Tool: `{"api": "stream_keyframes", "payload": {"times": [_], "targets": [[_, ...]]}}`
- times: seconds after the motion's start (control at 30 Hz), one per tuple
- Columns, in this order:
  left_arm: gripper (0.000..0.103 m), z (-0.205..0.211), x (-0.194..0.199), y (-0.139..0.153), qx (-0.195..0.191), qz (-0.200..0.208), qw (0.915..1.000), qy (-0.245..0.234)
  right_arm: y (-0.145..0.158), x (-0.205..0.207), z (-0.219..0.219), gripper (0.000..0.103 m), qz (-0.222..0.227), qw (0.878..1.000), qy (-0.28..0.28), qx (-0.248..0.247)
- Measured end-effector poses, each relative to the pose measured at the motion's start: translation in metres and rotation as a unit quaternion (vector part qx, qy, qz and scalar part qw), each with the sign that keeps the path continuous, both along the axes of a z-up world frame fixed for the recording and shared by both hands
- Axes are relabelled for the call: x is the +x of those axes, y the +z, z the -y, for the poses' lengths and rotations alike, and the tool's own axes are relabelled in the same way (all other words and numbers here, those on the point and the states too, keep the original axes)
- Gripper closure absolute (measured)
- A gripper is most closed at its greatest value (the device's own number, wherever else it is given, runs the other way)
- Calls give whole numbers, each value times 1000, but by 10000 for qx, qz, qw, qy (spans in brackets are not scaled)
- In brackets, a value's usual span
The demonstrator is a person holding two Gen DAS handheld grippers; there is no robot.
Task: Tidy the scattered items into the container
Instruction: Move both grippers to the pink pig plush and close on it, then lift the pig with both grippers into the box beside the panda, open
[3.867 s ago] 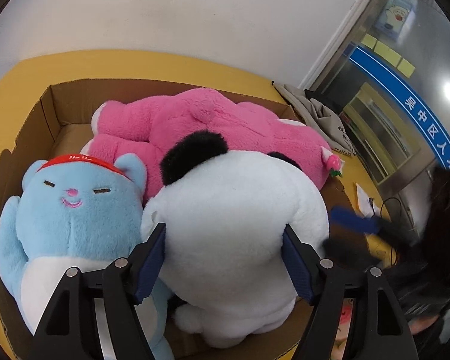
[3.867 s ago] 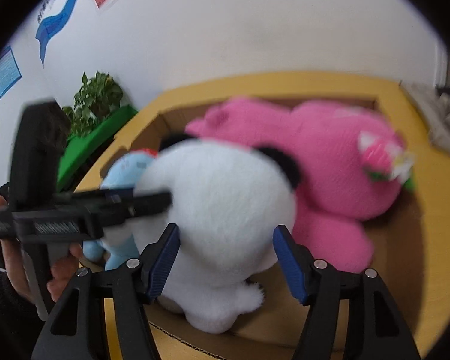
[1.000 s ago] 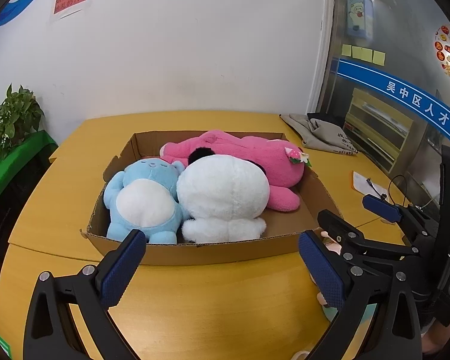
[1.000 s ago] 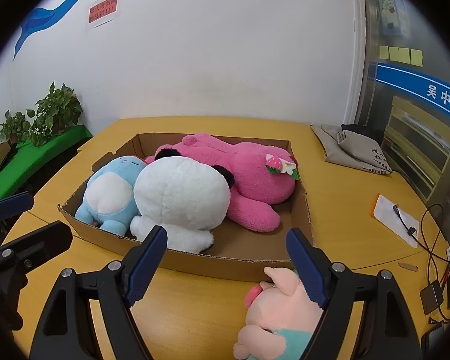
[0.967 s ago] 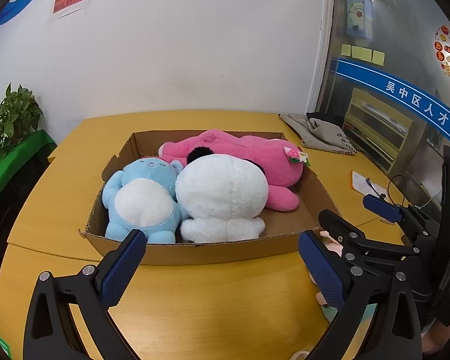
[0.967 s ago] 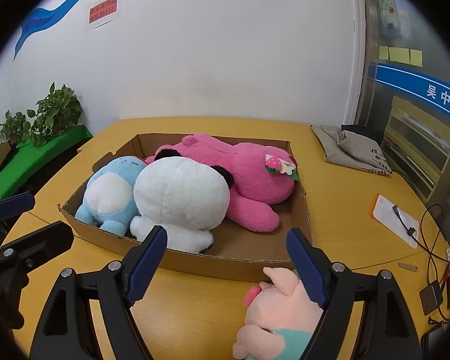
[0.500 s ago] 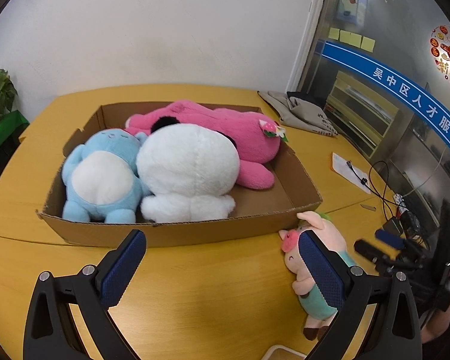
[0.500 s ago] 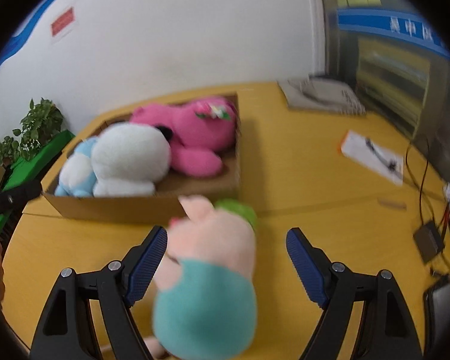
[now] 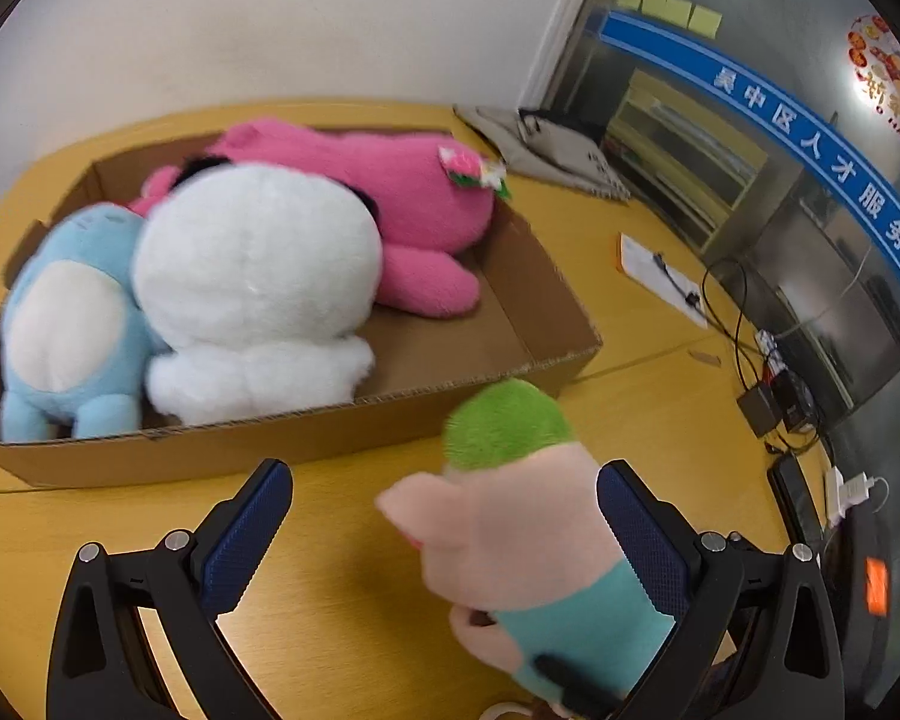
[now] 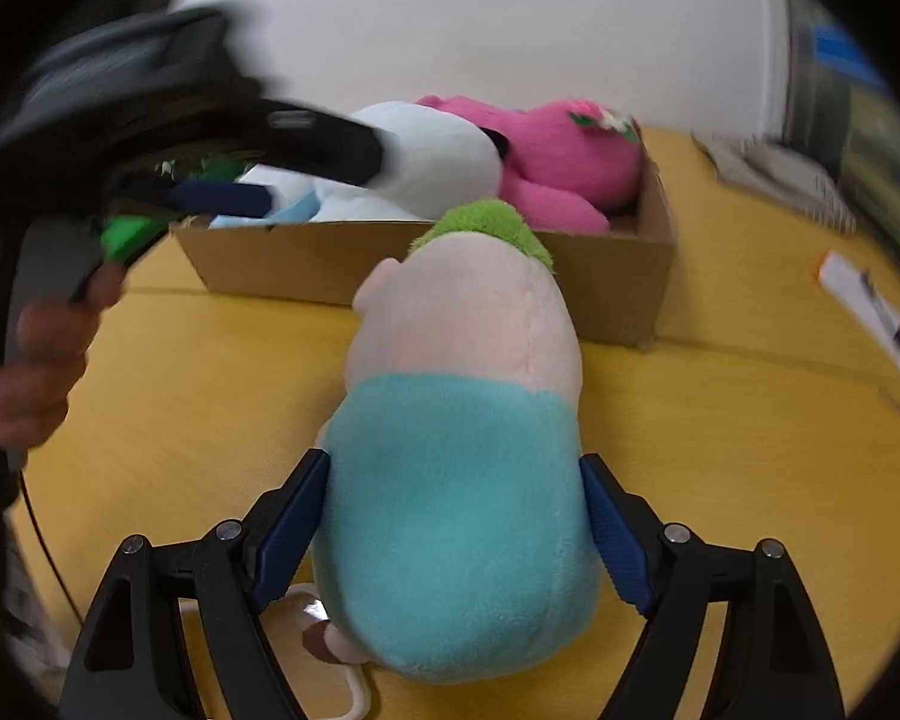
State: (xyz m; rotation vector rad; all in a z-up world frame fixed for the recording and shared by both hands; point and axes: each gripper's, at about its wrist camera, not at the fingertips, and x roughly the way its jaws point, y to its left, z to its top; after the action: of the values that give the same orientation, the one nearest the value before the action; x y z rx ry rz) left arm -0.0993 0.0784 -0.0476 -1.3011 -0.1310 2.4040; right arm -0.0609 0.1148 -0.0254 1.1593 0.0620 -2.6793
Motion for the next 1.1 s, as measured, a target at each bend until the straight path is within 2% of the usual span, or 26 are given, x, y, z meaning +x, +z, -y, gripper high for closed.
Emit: {"api": "stream_keyframes", "payload": {"times": [0.07, 0.2, 0.3, 0.4, 0.5, 0.63, 0.77, 0.93, 1.1], "targets": [[0, -5, -8, -16, -46, 216, 9998, -2, -1, 2, 7, 21, -94, 9998, 69, 175], [1, -6, -14, -31, 537, 593, 9967, -126, -4, 6, 7, 22, -166, 9994, 73, 279], [20, -17, -11, -32, 651, 657, 9946, -467, -6, 12, 19, 21, -314, 9976, 218, 582], [23, -25, -8, -29, 421, 531, 9960, -580, -8, 15, 31, 22, -418, 9950, 290, 865], [29, -22, -9, -26, 506, 550, 9955, -576, -8, 17, 30, 29, -473, 9951, 283, 820], [31, -27, -7, -3, 366, 234, 9973, -591, 2, 23, 26, 33, -694, 9950, 313, 653], [31, -33, -13, 42, 157, -352, 9967, -718, 26, 13, 16, 34, -1075, 9932, 246, 374], [31, -42, -48, 97, -66, -942, 9922, -812, 66, -21, 0, 34, -1623, 9864, 158, 186], [31, -48, -95, 129, -241, -1273, 9886, -763, 96, -67, -15, 34, -2109, 9775, 61, -59]]}}
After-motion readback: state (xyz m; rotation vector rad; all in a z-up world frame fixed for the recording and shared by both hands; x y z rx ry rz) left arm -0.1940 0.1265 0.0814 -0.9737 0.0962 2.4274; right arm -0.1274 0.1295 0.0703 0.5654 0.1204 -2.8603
